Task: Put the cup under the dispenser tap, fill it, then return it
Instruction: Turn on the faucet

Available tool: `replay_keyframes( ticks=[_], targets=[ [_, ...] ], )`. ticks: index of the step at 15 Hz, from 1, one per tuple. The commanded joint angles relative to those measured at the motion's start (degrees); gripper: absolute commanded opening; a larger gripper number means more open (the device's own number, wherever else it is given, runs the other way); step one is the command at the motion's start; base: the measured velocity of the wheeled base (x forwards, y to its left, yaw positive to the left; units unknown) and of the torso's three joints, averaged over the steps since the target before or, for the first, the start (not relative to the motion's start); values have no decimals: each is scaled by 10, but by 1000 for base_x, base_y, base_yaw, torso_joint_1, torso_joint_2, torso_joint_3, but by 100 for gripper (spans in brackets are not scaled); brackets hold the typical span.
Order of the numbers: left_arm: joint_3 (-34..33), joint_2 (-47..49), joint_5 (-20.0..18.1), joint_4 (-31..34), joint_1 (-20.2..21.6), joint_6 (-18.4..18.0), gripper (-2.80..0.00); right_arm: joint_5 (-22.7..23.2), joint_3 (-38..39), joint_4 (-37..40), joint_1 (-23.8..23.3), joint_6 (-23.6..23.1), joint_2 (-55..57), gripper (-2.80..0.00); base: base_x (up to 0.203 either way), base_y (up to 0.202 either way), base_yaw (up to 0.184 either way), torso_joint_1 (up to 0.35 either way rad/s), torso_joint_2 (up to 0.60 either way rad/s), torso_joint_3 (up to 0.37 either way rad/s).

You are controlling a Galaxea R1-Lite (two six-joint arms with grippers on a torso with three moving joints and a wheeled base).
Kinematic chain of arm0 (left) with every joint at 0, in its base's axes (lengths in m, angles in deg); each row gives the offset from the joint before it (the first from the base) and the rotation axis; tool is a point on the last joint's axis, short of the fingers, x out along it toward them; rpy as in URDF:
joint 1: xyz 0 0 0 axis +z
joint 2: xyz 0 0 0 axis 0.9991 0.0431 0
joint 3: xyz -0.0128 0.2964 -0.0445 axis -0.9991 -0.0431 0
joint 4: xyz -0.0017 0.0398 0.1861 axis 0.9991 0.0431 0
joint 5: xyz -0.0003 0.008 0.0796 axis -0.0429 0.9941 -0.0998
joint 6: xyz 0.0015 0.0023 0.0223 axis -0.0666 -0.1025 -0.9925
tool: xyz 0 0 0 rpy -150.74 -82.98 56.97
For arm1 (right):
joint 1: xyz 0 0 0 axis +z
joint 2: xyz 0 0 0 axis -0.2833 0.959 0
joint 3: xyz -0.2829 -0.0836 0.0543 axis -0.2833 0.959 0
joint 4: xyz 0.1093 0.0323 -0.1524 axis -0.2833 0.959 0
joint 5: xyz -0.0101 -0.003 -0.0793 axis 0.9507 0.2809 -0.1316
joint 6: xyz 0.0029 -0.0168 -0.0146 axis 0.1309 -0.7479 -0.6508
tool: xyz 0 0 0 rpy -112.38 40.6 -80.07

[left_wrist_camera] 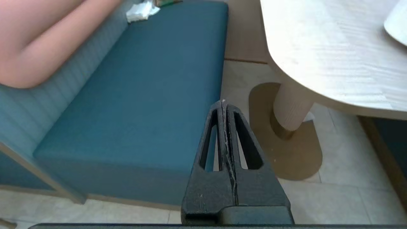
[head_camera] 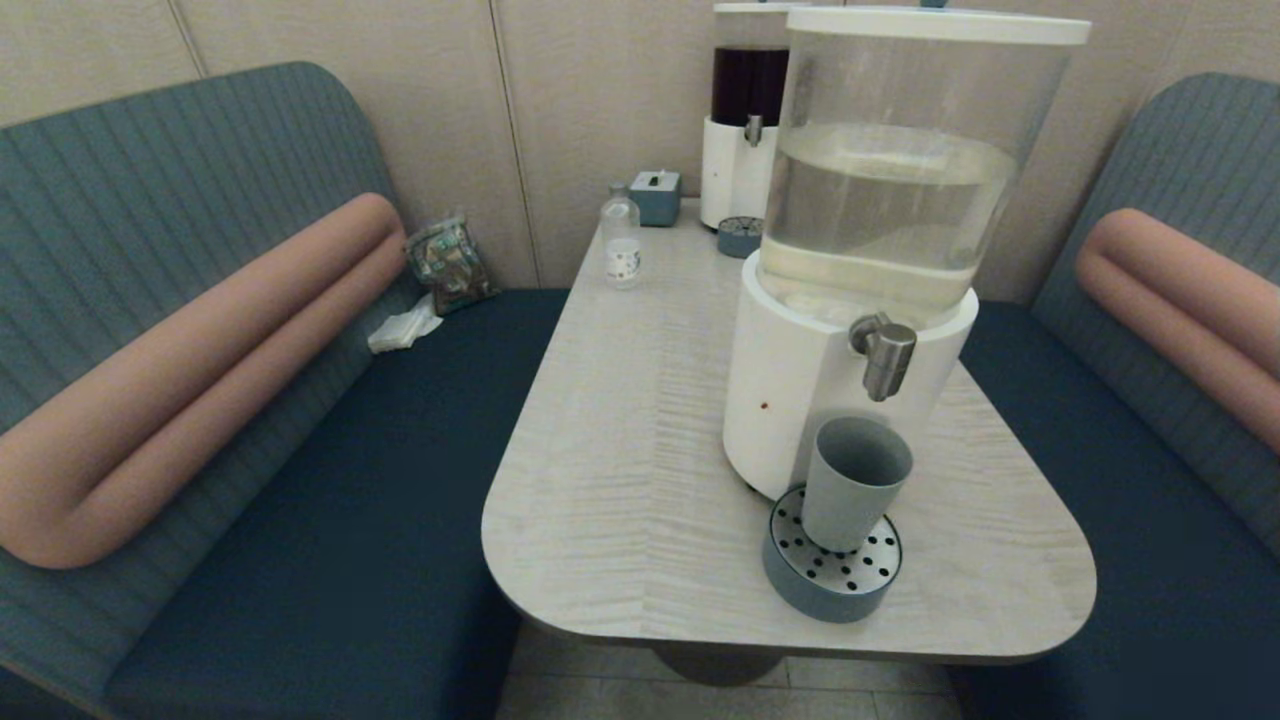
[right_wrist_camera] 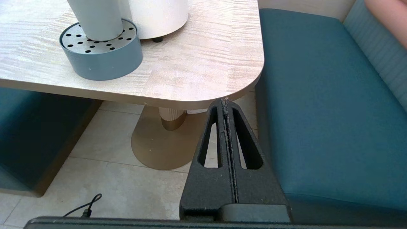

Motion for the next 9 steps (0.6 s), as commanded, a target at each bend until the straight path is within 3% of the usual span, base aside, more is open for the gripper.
replay_keyframes(
  ticks=[1,5,9],
  targets=[
    [3,0,-1,0,-1,0,-280,0,0,1,0,-1,0,-280,0,0,0,0,0,0],
    [-3,0,-2,-19,0,13,-280,0,-14,-1,0,-36,0,-280,0,0,0,0,0,0],
    [-3,0,-2,-19,0,13,-280,7,-223,21,3,-33,102,-280,0,0,0,0,0,0]
  ],
)
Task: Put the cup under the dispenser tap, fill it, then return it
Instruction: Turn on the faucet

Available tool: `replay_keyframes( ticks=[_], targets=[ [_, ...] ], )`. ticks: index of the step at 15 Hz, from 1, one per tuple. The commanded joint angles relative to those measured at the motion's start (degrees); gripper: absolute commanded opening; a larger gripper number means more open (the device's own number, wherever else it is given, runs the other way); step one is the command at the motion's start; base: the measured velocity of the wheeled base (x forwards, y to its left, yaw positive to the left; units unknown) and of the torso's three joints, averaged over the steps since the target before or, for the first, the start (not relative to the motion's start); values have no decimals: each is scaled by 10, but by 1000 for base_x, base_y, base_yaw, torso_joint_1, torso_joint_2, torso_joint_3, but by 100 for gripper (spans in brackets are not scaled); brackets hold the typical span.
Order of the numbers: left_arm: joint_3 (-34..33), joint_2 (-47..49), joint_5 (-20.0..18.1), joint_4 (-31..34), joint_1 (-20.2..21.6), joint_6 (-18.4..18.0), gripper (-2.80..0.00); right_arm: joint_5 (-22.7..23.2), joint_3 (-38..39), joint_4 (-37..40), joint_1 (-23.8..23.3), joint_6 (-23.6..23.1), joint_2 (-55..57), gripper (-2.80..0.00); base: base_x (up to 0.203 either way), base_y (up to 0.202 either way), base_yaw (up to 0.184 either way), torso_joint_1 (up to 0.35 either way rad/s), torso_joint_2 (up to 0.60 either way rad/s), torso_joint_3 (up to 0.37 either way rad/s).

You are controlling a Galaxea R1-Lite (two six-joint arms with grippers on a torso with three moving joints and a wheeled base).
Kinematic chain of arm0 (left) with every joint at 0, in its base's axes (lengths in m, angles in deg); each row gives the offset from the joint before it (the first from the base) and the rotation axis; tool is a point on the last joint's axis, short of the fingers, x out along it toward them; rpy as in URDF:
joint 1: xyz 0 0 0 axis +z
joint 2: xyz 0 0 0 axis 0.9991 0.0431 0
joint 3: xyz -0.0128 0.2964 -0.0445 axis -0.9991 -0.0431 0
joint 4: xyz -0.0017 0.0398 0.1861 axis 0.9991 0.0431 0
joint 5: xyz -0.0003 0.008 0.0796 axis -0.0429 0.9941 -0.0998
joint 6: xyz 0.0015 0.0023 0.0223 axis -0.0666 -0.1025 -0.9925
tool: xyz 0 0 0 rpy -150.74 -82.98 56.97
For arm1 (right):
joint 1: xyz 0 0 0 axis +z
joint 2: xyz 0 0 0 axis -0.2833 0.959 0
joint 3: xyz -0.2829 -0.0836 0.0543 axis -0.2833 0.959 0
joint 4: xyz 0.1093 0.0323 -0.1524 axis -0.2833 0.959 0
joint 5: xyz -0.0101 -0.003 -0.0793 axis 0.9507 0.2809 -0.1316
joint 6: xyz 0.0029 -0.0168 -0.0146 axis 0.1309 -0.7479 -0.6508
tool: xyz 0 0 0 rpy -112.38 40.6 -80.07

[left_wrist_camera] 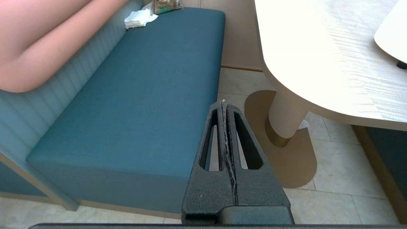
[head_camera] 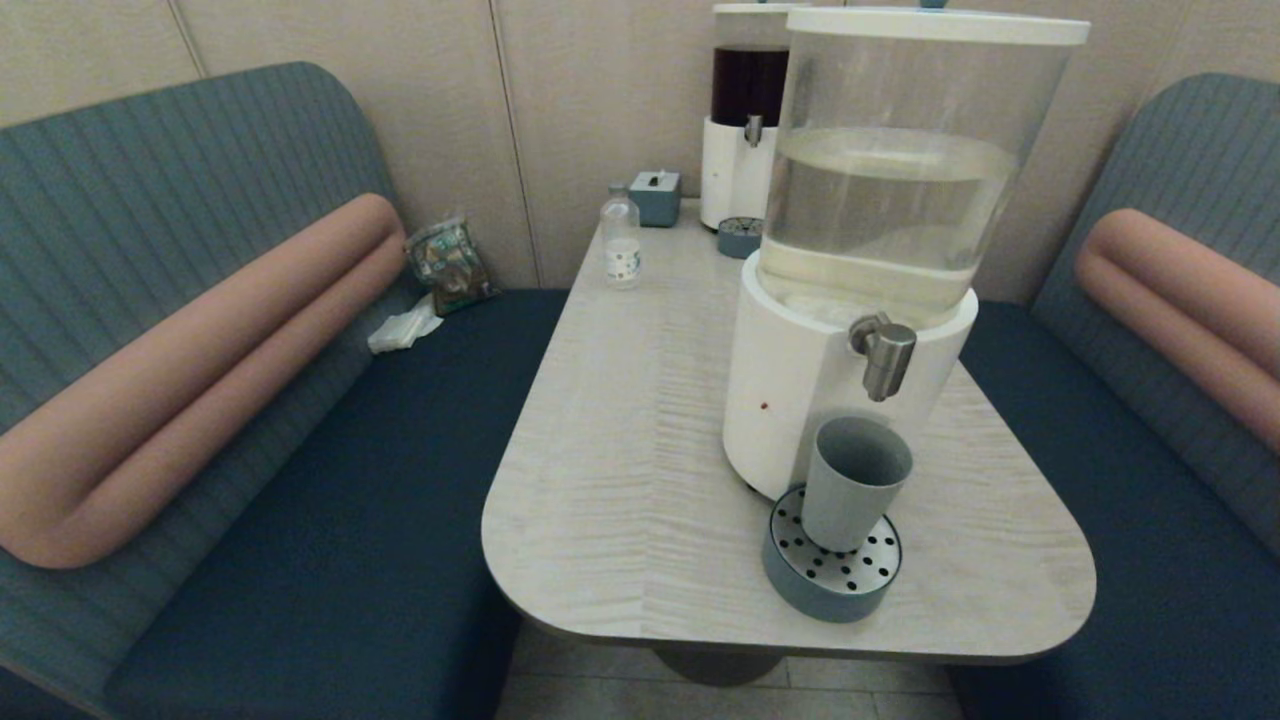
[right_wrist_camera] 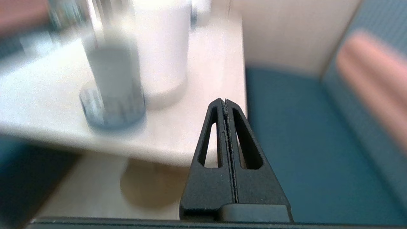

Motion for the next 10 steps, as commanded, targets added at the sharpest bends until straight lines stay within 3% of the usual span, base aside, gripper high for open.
replay_keyframes(
  ticks=[1,4,7,8,10],
  targets=[
    [0,2,0,0,0,1,-280,1,-110,4,4,0,120,-280,0,0,0,0,0,0],
    [0,2,0,0,0,1,-280,1,-348,39,10,10,372,-280,0,0,0,0,0,0],
    [0,2,0,0,0,1,-280,8,-545,167,23,-9,557,-280,0,0,0,0,0,0],
    [0,2,0,0,0,1,-280,12,-578,230,37,-39,604,-280,0,0,0,0,0,0],
    [0,2,0,0,0,1,-280,15,-602,315,86,-145,654,-280,0,0,0,0,0,0]
  ],
)
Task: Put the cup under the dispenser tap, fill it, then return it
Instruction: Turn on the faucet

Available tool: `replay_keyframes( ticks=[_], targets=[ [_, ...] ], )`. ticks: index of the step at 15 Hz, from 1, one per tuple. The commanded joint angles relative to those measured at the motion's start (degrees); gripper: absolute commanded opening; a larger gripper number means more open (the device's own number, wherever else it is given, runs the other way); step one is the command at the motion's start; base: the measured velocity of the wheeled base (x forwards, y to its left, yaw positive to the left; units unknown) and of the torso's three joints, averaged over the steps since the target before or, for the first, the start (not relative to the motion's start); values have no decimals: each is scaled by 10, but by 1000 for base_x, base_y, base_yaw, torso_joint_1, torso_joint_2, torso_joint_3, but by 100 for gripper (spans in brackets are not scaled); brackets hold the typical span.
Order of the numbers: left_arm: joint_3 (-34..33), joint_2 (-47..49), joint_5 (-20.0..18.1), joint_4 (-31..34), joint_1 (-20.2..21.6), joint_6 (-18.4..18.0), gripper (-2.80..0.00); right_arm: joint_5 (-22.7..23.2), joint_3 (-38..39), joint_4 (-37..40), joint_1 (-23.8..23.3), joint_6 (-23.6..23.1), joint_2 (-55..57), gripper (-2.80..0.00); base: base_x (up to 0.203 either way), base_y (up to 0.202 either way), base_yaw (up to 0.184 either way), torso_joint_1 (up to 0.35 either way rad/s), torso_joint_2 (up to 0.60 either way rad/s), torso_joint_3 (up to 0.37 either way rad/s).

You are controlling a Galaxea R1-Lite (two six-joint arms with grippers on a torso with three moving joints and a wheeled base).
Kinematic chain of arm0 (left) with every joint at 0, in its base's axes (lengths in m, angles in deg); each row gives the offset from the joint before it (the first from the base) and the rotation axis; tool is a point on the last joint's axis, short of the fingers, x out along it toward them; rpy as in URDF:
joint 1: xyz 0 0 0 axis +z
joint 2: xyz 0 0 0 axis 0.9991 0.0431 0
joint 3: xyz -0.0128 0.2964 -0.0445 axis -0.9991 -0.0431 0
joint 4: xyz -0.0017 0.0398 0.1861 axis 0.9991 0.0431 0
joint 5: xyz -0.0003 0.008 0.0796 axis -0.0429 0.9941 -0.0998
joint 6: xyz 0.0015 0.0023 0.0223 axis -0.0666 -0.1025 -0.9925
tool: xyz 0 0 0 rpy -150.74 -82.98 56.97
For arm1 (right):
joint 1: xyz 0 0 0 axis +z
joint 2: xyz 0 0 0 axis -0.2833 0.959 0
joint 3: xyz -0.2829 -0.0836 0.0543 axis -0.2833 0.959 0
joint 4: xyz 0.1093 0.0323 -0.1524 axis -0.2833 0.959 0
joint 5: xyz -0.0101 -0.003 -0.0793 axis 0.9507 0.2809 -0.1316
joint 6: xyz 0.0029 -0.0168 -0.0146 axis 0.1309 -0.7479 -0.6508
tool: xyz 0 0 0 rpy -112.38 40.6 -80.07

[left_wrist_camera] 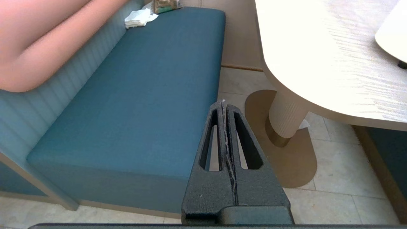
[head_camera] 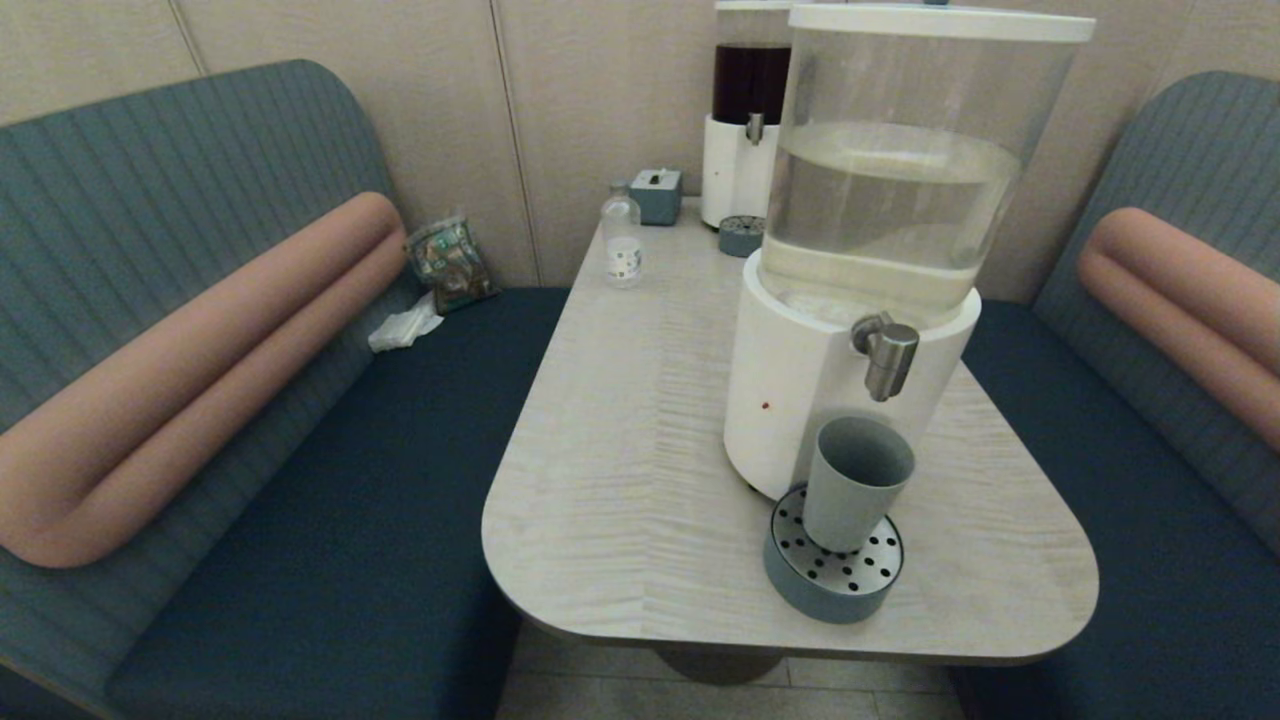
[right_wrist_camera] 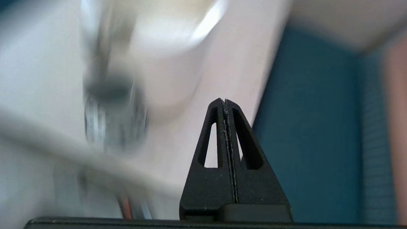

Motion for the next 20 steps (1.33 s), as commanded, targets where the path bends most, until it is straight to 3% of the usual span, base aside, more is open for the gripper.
replay_keyframes(
  ticks=[1,4,8,20],
  targets=[
    [0,2,0,0,0,1,-280,-3,-24,50,45,-58,94,-280,0,0,0,0,0,0],
    [0,2,0,0,0,1,-280,-27,-81,65,118,-63,165,-280,0,0,0,0,0,0],
    [0,2,0,0,0,1,-280,-34,-143,62,186,-7,249,-280,0,0,0,0,0,0],
    [0,2,0,0,0,1,-280,-31,-179,7,186,-4,322,-280,0,0,0,0,0,0]
  ],
)
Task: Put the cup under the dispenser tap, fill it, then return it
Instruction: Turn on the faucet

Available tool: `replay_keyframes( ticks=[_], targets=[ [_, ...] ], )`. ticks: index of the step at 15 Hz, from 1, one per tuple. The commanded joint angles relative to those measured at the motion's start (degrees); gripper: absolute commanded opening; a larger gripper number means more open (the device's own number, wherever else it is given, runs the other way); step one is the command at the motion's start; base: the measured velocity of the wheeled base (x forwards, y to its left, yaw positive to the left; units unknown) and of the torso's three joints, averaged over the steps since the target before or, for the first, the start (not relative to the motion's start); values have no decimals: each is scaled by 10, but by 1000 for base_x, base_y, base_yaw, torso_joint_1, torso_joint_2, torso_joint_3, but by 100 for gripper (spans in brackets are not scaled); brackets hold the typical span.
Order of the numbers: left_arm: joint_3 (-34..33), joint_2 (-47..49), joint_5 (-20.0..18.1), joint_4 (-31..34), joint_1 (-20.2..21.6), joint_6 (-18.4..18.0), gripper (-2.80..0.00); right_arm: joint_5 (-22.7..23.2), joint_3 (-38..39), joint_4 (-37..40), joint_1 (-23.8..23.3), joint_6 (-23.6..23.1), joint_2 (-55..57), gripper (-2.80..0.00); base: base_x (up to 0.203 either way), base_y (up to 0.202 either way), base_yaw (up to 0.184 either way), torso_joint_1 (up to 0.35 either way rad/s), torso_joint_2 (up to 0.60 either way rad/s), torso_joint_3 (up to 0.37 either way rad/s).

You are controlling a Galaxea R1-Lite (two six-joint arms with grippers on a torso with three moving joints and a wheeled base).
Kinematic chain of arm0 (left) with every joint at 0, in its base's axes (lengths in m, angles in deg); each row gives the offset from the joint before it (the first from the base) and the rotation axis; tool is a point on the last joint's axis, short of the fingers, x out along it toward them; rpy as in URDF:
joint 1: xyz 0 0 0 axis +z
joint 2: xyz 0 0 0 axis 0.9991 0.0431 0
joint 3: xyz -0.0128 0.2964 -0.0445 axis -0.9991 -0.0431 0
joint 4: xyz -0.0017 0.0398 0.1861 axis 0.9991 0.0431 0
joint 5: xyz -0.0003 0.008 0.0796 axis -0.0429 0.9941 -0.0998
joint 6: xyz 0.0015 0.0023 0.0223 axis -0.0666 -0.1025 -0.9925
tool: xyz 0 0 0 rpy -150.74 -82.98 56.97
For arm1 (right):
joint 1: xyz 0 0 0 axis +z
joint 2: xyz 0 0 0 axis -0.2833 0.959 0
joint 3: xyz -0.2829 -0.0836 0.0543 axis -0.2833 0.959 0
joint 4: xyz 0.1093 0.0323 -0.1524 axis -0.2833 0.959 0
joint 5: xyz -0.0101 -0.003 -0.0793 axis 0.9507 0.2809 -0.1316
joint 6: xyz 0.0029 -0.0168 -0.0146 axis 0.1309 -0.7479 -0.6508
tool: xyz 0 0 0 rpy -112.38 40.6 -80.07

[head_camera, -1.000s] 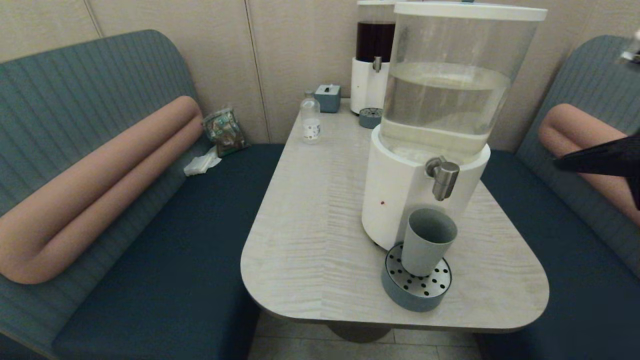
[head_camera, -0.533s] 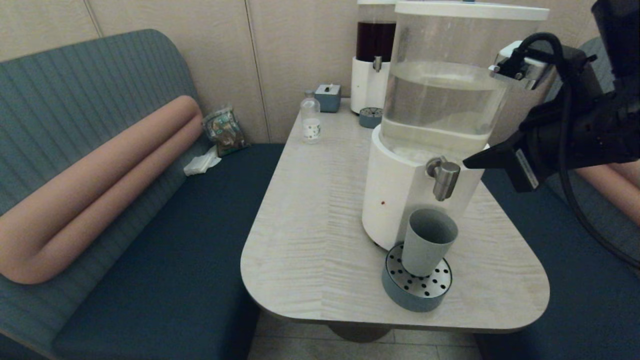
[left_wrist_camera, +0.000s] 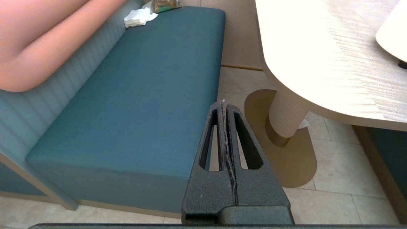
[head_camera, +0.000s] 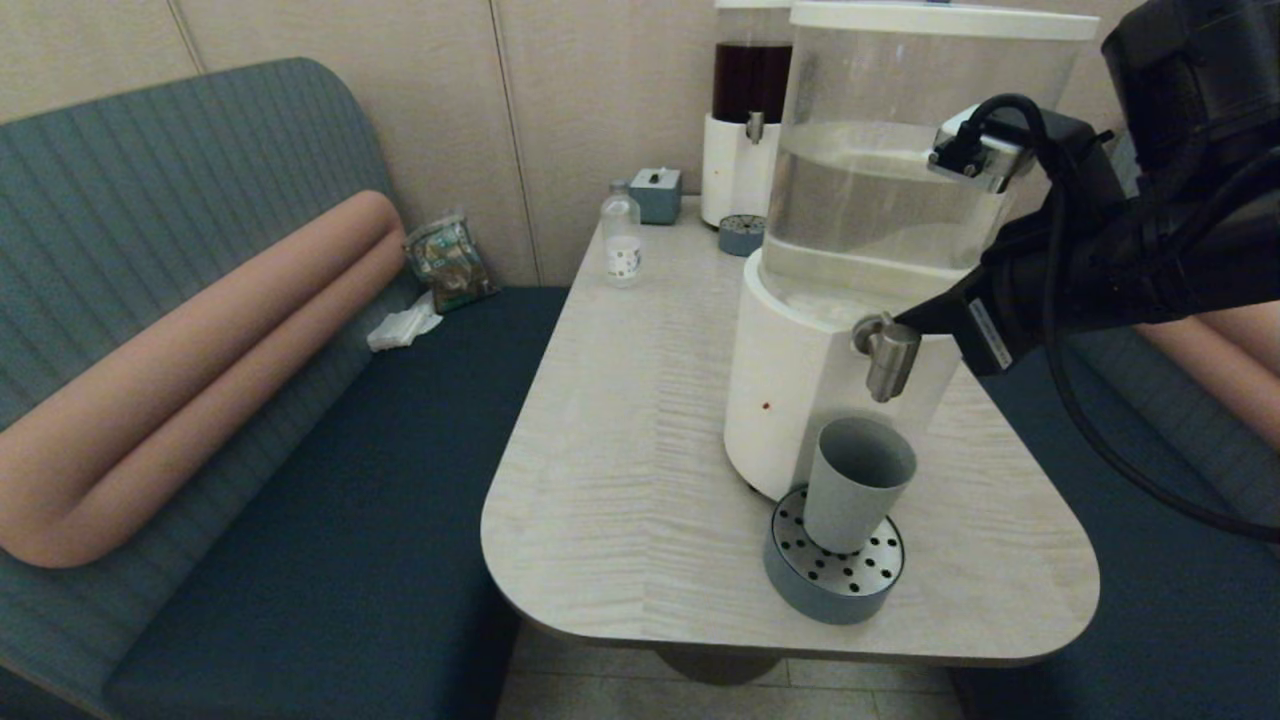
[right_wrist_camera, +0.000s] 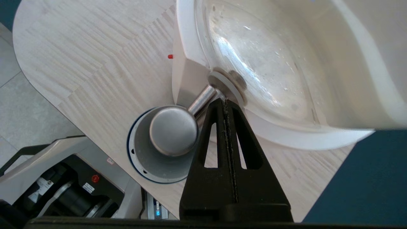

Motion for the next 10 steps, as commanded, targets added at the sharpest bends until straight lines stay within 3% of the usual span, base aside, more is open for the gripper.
replay_keyframes(
  ticks=[1,10],
  targets=[
    [0,1,0,0,0,0,-280,3,-3,2,1,-1,7,-280,0,0,0,0,0,0],
    [0,1,0,0,0,0,-280,11,-16,-25,24,1,19,-280,0,0,0,0,0,0]
  ],
)
